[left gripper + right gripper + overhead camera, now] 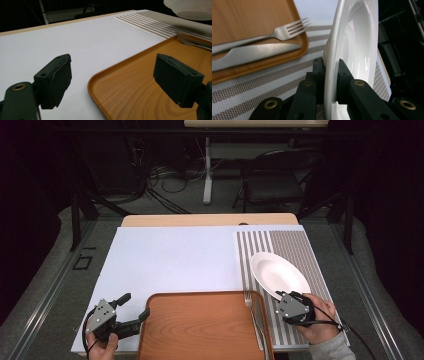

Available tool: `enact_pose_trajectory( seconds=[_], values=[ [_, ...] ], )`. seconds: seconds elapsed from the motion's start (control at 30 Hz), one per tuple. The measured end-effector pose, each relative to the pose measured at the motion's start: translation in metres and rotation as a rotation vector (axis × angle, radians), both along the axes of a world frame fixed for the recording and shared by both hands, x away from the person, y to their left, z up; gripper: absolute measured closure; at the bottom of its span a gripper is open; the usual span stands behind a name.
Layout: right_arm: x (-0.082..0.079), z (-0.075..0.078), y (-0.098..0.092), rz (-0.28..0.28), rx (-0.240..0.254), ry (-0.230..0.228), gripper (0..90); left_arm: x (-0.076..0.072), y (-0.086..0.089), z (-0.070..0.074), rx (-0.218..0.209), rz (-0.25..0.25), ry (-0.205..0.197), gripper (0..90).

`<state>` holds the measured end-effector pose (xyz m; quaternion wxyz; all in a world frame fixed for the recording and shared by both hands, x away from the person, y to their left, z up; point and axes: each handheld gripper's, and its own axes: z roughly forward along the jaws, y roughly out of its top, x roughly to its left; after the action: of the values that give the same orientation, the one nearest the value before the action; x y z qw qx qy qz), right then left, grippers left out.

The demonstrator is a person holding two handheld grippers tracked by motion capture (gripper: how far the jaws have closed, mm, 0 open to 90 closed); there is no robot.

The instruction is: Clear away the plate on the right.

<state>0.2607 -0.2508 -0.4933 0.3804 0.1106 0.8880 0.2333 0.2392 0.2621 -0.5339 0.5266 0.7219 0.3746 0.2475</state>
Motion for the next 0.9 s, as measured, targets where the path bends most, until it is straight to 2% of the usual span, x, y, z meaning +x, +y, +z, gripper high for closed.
enact_pose_trajectory(
  seconds=[0.1,0.13,0.23,0.27,0.33,0.43,0.5,0.7,0.83,0.9],
  values=[
    [-0.006,0.004,0.004,0.024,0.007,-0.017,81.4,0.0,0.0,0.0,0.001,-0.004,-0.001,15.3],
    [-0.01,0.005,0.007,0.039,0.012,-0.035,81.4,0.0,0.0,0.0,0.001,-0.004,-0.001,15.3],
    [-0.014,0.007,0.01,0.056,0.028,-0.039,81.4,0.0,0.0,0.0,0.002,-0.004,-0.002,15.3],
    [-0.018,0.009,0.014,0.085,0.03,-0.052,81.4,0.0,0.0,0.0,0.002,-0.004,-0.002,15.3],
    [-0.02,0.011,0.016,0.093,0.03,-0.056,81.3,0.0,0.0,0.0,0.002,-0.004,-0.002,15.3],
    [-0.027,0.014,0.026,0.135,0.038,-0.077,81.4,0.0,0.0,0.0,0.002,-0.003,-0.002,15.3],
    [-0.029,0.014,0.028,0.135,0.051,-0.074,81.4,0.0,0.0,0.0,0.002,-0.003,-0.002,15.3],
    [-0.036,0.017,0.04,0.207,0.07,-0.091,81.4,0.0,0.0,0.0,0.002,-0.003,-0.002,15.3],
    [-0.04,0.016,0.05,0.267,0.06,-0.091,81.3,0.0,0.0,0.0,0.002,-0.003,-0.002,15.3],
    [-0.042,0.016,0.053,0.274,0.059,-0.093,81.3,0.0,0.0,0.0,0.003,-0.004,-0.001,15.3]
  ],
)
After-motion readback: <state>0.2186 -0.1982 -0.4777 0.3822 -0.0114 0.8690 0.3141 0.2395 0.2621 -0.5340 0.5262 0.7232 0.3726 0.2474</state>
